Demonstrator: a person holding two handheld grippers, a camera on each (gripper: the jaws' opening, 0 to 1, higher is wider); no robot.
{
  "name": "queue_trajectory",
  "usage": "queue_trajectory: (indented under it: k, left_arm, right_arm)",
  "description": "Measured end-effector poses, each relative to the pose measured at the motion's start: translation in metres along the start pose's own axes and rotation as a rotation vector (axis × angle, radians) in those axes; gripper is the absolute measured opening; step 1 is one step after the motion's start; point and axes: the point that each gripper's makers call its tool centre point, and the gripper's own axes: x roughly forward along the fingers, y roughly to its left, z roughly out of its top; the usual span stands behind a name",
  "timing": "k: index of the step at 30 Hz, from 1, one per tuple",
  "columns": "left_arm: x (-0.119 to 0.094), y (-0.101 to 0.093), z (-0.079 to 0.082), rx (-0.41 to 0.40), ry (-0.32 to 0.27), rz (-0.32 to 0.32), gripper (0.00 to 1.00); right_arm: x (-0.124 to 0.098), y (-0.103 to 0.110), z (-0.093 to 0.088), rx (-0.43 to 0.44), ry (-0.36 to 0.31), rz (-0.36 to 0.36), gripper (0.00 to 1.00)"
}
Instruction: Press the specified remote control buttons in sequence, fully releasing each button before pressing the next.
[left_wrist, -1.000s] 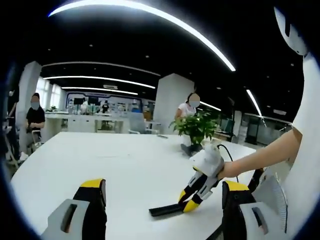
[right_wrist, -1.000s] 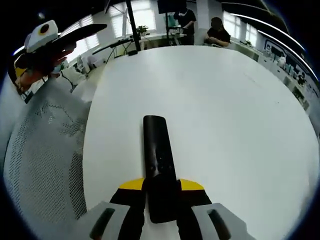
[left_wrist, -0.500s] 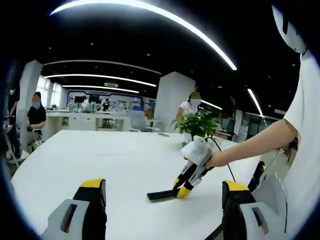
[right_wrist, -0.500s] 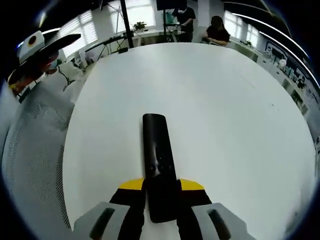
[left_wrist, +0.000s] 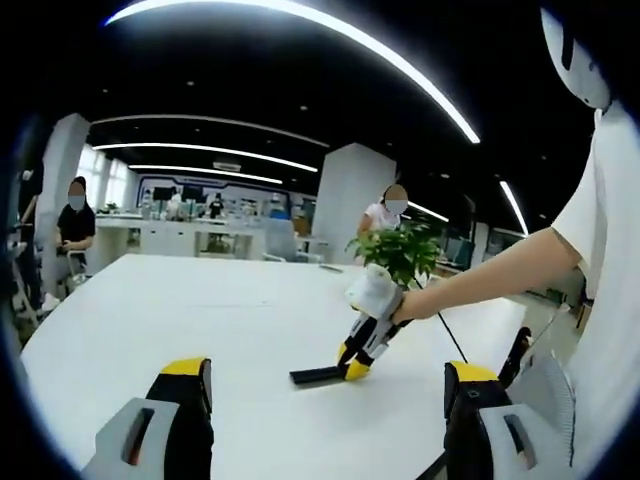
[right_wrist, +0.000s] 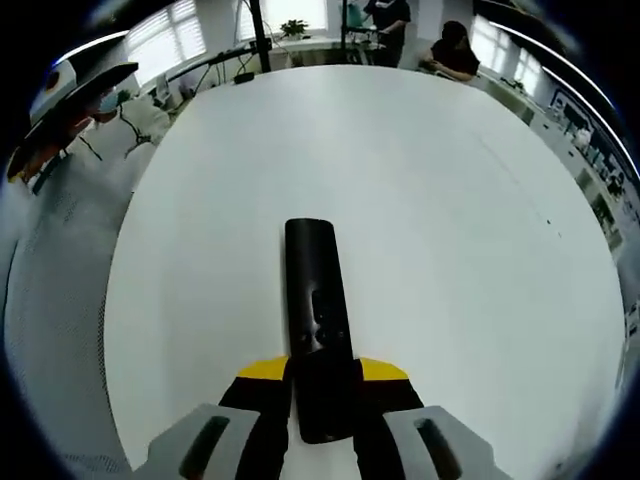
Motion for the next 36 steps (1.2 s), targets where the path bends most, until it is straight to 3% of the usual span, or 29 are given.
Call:
queue_trajectory:
  k: [20,27,30,33,36]
  left_arm:
    - [0.003,0.016,-0.002,-0.015,0.020,0.038,0.99]
    - [0.004,0.014,0.002,-0.067,-0.008,0.028,0.99]
    - [0.004,0.012,0.004,-0.082,-0.015,0.022,0.99]
    - [0.003,0.012,0.011,-0.089,-0.035,0.030,0.99]
    - [-0.001,0.012,0.018,-0.088,-0.052,0.039,0.99]
  right_arm:
    - [0.001,-0.052,0.007,-0.005,0.024,-0.013,0.21]
    - [0.002,-0.050,0.006,-0.019,0.025,-0.052,0.21]
    - [0.001,-0.052,0.008,0.064,-0.017,-0.106,0.26]
    - [-0.003,-0.052,0.016,0.174,-0.141,-0.165,0.28]
    - [-0.014,-0.050,0.020,0.312,-0.261,-0.217,0.38]
